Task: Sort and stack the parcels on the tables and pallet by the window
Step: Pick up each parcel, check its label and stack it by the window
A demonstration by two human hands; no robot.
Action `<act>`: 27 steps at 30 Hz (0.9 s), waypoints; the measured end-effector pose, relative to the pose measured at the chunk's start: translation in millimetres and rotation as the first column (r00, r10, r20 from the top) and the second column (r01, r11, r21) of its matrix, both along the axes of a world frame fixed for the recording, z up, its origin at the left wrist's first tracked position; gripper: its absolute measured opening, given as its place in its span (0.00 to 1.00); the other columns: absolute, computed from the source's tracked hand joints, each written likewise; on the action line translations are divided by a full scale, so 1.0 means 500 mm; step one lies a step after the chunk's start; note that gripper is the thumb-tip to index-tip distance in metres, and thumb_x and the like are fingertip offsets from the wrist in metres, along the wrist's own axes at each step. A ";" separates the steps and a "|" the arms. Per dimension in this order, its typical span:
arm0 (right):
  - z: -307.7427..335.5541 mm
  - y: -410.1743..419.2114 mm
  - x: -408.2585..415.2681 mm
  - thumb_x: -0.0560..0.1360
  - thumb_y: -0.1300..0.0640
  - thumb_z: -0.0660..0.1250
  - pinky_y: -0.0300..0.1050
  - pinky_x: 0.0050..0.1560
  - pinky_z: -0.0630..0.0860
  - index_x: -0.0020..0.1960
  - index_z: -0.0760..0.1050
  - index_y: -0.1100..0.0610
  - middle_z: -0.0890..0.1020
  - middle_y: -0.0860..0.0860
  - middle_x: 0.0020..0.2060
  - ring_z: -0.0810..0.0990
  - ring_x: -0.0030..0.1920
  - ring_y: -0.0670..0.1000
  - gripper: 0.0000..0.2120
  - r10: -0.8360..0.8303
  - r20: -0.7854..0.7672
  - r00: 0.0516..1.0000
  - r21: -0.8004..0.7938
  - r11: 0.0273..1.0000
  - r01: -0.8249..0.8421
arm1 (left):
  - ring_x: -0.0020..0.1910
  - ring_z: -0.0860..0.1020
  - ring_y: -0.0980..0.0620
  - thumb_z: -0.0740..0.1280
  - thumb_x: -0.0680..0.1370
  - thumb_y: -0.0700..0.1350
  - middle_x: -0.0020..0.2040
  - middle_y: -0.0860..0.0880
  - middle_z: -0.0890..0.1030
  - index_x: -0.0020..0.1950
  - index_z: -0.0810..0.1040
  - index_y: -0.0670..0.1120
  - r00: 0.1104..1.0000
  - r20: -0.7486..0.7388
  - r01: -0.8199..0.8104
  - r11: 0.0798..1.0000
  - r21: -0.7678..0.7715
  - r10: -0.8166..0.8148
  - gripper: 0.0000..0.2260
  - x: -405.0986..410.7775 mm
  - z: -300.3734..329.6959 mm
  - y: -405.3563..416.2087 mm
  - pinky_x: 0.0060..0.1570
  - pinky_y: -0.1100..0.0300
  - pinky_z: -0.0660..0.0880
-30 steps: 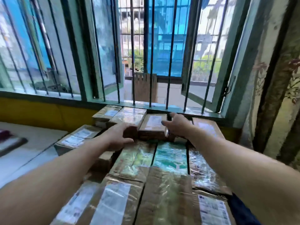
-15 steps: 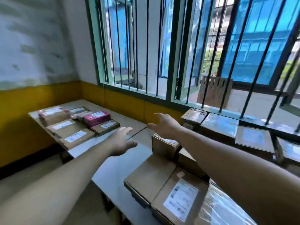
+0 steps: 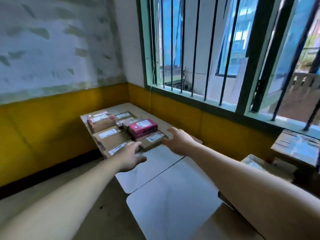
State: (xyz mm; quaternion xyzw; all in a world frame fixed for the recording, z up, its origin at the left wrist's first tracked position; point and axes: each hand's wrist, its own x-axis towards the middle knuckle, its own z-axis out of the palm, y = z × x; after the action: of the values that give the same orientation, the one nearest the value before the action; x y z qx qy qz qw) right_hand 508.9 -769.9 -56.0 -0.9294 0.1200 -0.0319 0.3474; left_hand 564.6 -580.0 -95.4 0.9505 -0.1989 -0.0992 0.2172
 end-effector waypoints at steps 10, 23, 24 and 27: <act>-0.055 0.123 0.299 0.77 0.42 0.65 0.46 0.51 0.77 0.71 0.69 0.51 0.77 0.52 0.64 0.76 0.54 0.51 0.25 0.047 -0.041 0.998 -0.092 0.994 -0.050 | 0.73 0.62 0.49 0.68 0.77 0.54 0.77 0.48 0.58 0.78 0.58 0.48 0.999 -0.019 0.043 0.999 0.004 -0.043 0.34 0.284 -0.048 0.112 0.68 0.62 0.59; -0.086 0.377 0.695 0.81 0.43 0.62 0.43 0.54 0.71 0.75 0.63 0.52 0.71 0.57 0.70 0.73 0.65 0.56 0.26 0.019 -0.123 0.992 -0.039 0.999 -0.024 | 0.75 0.59 0.49 0.68 0.77 0.55 0.78 0.49 0.56 0.78 0.56 0.50 0.994 -0.082 0.075 0.996 -0.043 -0.078 0.34 0.682 -0.081 0.348 0.70 0.60 0.57; -0.092 0.386 0.720 0.80 0.43 0.62 0.43 0.53 0.70 0.75 0.64 0.51 0.71 0.56 0.70 0.73 0.65 0.56 0.26 0.018 -0.118 0.993 -0.041 0.999 -0.023 | 0.75 0.59 0.49 0.68 0.76 0.56 0.78 0.49 0.56 0.78 0.56 0.50 0.993 -0.086 0.079 0.996 -0.045 -0.082 0.34 0.709 -0.087 0.355 0.71 0.59 0.57; -0.111 0.406 0.800 0.79 0.41 0.63 0.45 0.55 0.70 0.75 0.63 0.51 0.71 0.56 0.70 0.73 0.65 0.56 0.28 -0.010 -0.094 0.996 -0.045 0.999 0.006 | 0.76 0.57 0.50 0.68 0.76 0.56 0.78 0.50 0.56 0.78 0.57 0.51 0.990 -0.081 0.111 0.993 -0.036 -0.114 0.34 0.788 -0.107 0.372 0.71 0.59 0.55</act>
State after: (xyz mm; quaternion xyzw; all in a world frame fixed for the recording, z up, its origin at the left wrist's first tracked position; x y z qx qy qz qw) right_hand 909.0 -567.1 -111.5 -0.9370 0.1393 0.0080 0.3203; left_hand 958.7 -394.2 -149.0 0.9292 -0.2446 -0.1474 0.2344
